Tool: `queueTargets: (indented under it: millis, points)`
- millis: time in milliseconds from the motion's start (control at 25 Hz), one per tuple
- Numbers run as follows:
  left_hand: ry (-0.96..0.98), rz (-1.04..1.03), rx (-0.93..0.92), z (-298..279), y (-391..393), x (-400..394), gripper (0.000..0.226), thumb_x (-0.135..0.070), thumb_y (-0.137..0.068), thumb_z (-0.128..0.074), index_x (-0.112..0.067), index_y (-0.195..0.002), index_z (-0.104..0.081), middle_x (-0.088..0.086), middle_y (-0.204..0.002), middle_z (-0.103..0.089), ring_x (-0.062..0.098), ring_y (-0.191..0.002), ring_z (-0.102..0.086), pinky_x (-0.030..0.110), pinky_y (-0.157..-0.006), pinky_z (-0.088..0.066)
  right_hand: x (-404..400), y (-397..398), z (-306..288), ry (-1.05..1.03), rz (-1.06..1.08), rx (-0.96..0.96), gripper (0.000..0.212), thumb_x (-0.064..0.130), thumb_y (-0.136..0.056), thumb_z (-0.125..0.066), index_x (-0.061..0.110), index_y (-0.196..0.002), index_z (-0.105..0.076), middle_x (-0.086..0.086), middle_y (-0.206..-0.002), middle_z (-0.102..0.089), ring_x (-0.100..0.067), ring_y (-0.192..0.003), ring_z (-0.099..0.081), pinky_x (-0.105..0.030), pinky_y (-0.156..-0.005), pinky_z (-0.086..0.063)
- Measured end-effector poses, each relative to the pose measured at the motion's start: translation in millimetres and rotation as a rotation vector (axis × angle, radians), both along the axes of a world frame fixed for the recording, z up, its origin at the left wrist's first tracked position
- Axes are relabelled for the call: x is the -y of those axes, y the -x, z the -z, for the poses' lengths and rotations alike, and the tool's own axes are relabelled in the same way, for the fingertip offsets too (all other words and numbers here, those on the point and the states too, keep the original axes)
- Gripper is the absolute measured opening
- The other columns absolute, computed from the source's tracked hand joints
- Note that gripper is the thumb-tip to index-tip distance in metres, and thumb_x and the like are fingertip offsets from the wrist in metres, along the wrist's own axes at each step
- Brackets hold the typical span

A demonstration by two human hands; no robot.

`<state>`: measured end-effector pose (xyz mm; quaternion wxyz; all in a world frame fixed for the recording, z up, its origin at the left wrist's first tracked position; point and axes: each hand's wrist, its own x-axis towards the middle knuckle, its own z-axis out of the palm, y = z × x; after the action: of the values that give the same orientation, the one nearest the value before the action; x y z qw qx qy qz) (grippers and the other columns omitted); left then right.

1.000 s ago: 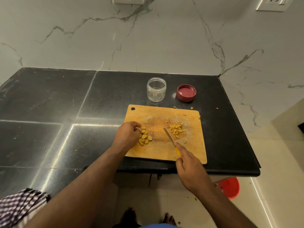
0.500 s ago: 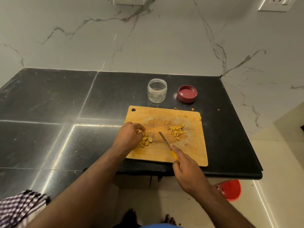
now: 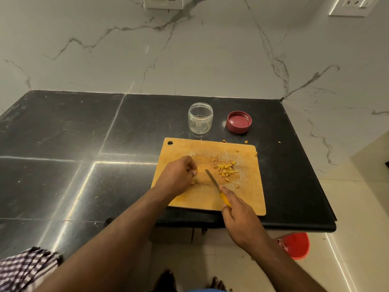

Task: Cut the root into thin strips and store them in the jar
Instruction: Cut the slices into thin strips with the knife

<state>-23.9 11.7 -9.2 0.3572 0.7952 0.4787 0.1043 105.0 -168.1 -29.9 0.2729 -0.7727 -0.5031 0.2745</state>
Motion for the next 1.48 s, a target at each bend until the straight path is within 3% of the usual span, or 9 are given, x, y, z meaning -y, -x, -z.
queueTargets:
  millis: [80,160,240,400,640,840,1000,1200,1480]
  points:
    - [-0.051,0.059,-0.060,2,-11,4,0.011,-0.025,-0.097,-0.062,-0.028,-0.108,-0.065,-0.010,-0.102,-0.063,0.012,-0.099,-0.055,0.034,-0.084,-0.052,2,-2,-1,0.008,0.021,0.000,0.052,0.022,-0.103,-0.041,0.034,-0.152,-0.029,0.006,-0.137,-0.051,-0.007,-0.102,-0.055,-0.017,-0.077,-0.039]
    - [-0.143,0.111,-0.161,3,-18,4,0.012,-0.028,-0.099,-0.059,-0.031,-0.109,-0.063,-0.011,-0.104,-0.063,0.015,-0.105,-0.052,0.038,-0.092,-0.045,4,-4,-1,0.006,0.038,-0.010,0.052,0.022,-0.103,-0.041,0.035,-0.152,-0.029,0.006,-0.135,-0.052,-0.007,-0.098,-0.056,-0.017,-0.074,-0.040]
    - [-0.210,0.121,-0.226,4,-16,2,0.013,-0.026,-0.098,-0.054,-0.032,-0.108,-0.060,-0.010,-0.106,-0.065,0.016,-0.102,-0.053,0.041,-0.093,-0.038,6,-6,-1,0.005,0.048,-0.022,0.053,0.022,-0.103,-0.041,0.036,-0.152,-0.029,0.005,-0.132,-0.054,-0.006,-0.094,-0.056,-0.015,-0.071,-0.039]
    - [-0.245,0.076,-0.274,2,-6,-4,0.013,-0.026,-0.096,-0.054,-0.031,-0.107,-0.059,-0.009,-0.103,-0.066,0.015,-0.095,-0.056,0.041,-0.094,-0.042,6,-8,-1,-0.001,0.048,-0.034,0.054,0.022,-0.103,-0.041,0.036,-0.152,-0.028,0.005,-0.135,-0.053,-0.006,-0.095,-0.056,-0.014,-0.072,-0.039]
    - [-0.114,0.080,-0.182,4,-24,0,0.014,-0.030,-0.099,-0.057,-0.032,-0.111,-0.063,-0.010,-0.111,-0.067,0.016,-0.106,-0.059,0.043,-0.097,-0.043,1,-7,-6,-0.019,0.042,-0.036,0.052,0.021,-0.103,-0.040,0.036,-0.152,-0.030,0.007,-0.139,-0.050,-0.008,-0.103,-0.056,-0.018,-0.078,-0.043]
    - [-0.197,0.083,-0.268,8,-26,-2,0.025,-0.037,-0.098,-0.059,-0.032,-0.121,-0.068,-0.008,-0.121,-0.065,0.018,-0.116,-0.051,0.044,-0.098,-0.040,2,-7,-5,-0.004,0.050,-0.039,0.052,0.023,-0.103,-0.040,0.038,-0.152,-0.029,0.007,-0.134,-0.053,-0.005,-0.093,-0.055,-0.017,-0.072,-0.040]
    - [-0.172,0.061,-0.259,10,-25,-3,0.027,-0.032,-0.096,-0.063,-0.029,-0.122,-0.069,-0.009,-0.117,-0.068,0.018,-0.115,-0.049,0.042,-0.097,-0.041,3,-7,-4,-0.002,0.060,-0.042,0.052,0.023,-0.103,-0.040,0.038,-0.151,-0.030,0.007,-0.135,-0.053,-0.005,-0.092,-0.055,-0.013,-0.070,-0.039]
    - [-0.138,0.050,-0.221,14,-30,-3,0.025,-0.032,-0.096,-0.065,-0.026,-0.119,-0.072,-0.008,-0.114,-0.070,0.017,-0.111,-0.051,0.041,-0.096,-0.047,2,-7,-8,-0.026,0.071,-0.017,0.052,0.022,-0.103,-0.041,0.034,-0.153,-0.029,0.007,-0.146,-0.046,-0.004,-0.114,-0.050,-0.026,-0.096,-0.047]
    - [-0.136,0.036,-0.190,18,-31,-1,0.023,-0.032,-0.095,-0.065,-0.025,-0.116,-0.072,-0.008,-0.110,-0.071,0.018,-0.111,-0.051,0.042,-0.095,-0.048,0,-2,-9,0.008,0.041,0.049,0.053,0.023,-0.103,-0.037,0.033,-0.154,-0.024,0.004,-0.146,-0.046,-0.009,-0.120,-0.049,-0.026,-0.099,-0.044]
